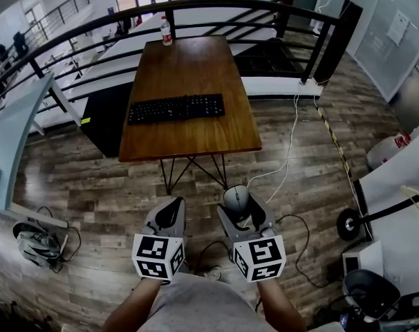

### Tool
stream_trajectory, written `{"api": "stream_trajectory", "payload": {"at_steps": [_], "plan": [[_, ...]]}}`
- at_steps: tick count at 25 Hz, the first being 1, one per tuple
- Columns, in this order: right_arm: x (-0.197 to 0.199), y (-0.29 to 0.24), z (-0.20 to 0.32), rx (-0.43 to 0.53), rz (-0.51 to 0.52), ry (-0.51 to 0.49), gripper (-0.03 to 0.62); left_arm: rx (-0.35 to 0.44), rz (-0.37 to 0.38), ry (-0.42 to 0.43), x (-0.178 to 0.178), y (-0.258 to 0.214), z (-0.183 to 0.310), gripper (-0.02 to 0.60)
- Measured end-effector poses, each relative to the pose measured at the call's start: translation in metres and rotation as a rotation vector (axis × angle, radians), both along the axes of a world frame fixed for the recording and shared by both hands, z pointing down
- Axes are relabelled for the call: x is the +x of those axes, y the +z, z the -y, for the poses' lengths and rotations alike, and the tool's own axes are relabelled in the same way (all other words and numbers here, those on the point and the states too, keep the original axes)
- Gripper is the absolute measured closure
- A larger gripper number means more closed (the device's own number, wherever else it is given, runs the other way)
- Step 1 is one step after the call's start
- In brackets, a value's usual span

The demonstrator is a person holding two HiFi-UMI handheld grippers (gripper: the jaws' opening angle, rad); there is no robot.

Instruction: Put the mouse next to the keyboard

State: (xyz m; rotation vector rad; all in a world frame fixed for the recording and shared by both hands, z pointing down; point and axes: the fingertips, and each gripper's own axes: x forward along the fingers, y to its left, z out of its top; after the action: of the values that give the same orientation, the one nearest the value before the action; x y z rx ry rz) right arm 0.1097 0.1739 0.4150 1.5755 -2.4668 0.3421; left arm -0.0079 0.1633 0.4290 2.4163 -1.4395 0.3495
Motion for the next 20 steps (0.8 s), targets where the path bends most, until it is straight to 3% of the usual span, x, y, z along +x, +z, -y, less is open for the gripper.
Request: {"api": "stream_trajectory", "payload": {"at_steps": [9, 20], "plan": [[-0.008, 0.007, 0.047, -0.005, -0.017, -0.015, 0.293, -0.005, -0.014, -0.010, -0.007, 0.010, 0.047, 0.588], [-0.037, 0.010, 0.155, -0.028, -0.035, 0.021, 0.293, -0.018, -0.031, 0.024, -0.035, 0.015, 0.162, 0.588]]}}
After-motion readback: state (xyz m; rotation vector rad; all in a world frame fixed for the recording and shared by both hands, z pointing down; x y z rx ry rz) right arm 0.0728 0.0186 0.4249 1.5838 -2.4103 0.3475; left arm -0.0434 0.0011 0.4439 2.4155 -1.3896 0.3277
